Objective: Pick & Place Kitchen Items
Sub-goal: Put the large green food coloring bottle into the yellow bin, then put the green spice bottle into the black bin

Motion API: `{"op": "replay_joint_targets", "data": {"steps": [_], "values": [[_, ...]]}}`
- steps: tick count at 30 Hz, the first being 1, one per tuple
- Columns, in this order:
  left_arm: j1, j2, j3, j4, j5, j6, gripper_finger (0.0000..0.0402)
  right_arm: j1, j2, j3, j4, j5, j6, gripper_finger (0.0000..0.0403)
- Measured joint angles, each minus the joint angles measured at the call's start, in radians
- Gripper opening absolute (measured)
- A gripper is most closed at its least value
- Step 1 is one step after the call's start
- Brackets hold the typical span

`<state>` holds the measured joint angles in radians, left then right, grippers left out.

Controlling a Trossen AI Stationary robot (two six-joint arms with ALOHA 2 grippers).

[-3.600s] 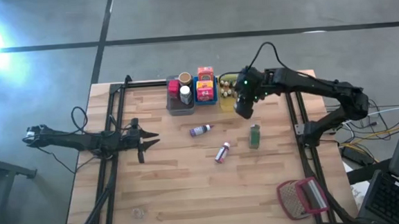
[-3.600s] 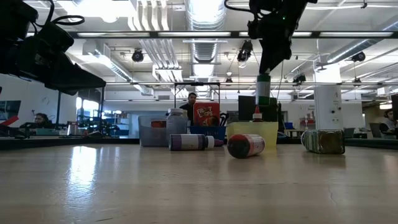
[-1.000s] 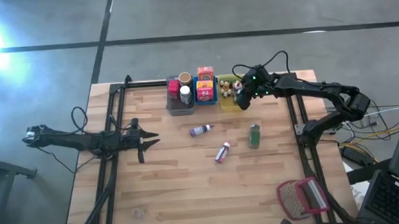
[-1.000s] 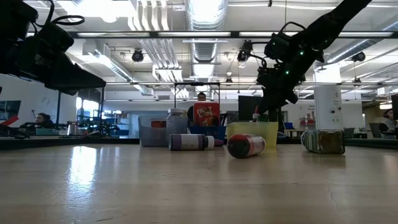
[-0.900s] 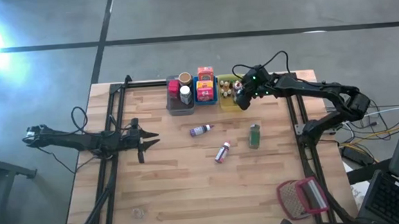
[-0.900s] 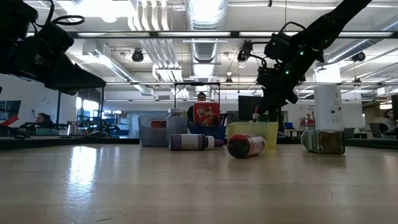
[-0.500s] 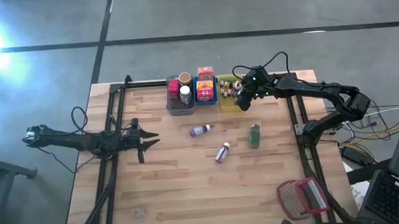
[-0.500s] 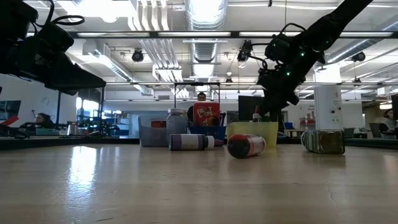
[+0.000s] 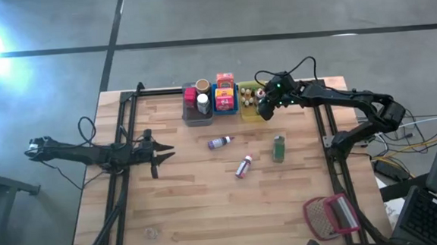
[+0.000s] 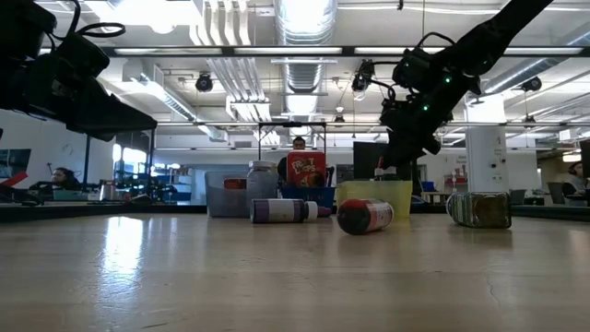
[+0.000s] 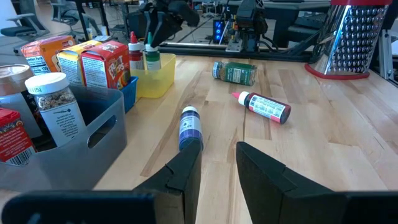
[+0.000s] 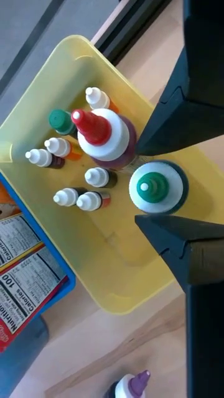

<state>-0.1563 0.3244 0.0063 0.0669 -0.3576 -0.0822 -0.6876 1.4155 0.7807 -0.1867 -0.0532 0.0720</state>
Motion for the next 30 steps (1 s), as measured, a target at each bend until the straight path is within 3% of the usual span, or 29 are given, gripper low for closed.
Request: {"op": "replay_joint_targets", "data": {"steps": [18, 30], "values": [[0.000, 0.000, 0.000, 0.000, 0.000, 0.000, 0.0108, 0.000, -0.002, 0.068, -0.016, 0.005, -0.005, 0.0204], [0.000, 0.000, 0.000, 0.000, 0.000, 0.000, 0.0108, 0.020, -0.042, 0.318, -0.454, 0.005, -0.026, 0.0172]]}}
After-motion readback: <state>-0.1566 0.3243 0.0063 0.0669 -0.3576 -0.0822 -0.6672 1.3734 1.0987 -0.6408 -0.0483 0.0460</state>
